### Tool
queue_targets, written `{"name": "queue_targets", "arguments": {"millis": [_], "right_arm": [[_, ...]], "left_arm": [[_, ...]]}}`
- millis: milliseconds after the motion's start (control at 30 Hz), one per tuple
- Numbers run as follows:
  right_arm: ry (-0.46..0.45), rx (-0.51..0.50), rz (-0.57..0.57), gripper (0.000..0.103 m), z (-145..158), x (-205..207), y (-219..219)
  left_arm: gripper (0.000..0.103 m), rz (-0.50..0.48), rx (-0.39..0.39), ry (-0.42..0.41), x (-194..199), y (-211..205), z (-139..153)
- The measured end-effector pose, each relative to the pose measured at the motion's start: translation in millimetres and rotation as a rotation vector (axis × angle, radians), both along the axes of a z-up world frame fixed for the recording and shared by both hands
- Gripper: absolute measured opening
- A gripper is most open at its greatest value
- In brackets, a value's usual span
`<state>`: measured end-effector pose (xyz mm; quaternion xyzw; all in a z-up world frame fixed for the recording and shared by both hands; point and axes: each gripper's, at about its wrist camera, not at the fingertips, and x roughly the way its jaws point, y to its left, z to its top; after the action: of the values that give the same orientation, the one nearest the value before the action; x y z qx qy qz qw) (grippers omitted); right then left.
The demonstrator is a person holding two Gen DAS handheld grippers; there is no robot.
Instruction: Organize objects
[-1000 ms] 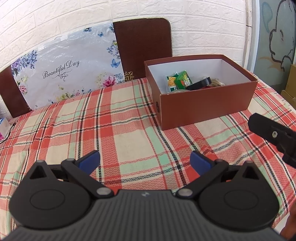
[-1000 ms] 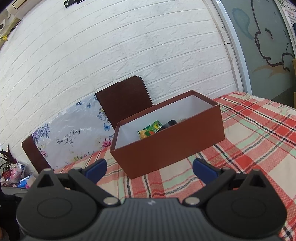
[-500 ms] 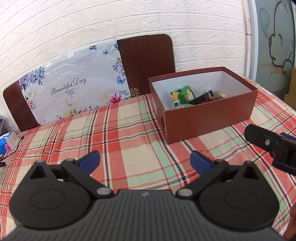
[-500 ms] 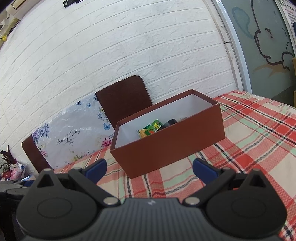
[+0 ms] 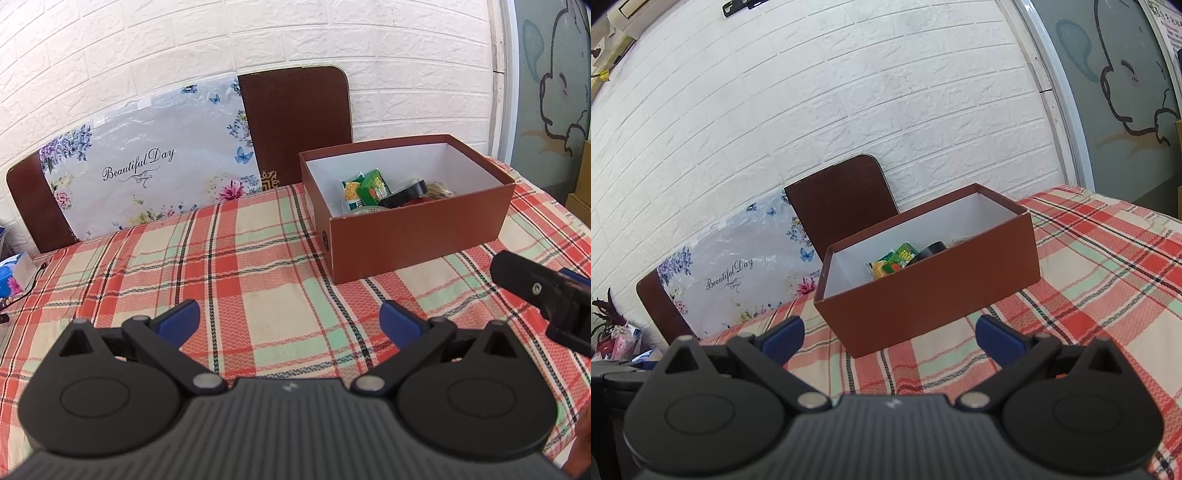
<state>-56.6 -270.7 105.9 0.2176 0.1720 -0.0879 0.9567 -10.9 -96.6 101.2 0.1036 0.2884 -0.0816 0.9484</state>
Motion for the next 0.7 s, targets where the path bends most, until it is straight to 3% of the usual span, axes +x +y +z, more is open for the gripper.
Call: {"name": "queue_targets", "arguments": {"millis": [700], "right_arm": [[0.008, -0.038, 0.028, 0.103, 5.2, 1.5, 14.0]], "left_arm": [[0.103, 0.028, -0.055, 0.069, 6.9, 14.9, -3.9]]}}
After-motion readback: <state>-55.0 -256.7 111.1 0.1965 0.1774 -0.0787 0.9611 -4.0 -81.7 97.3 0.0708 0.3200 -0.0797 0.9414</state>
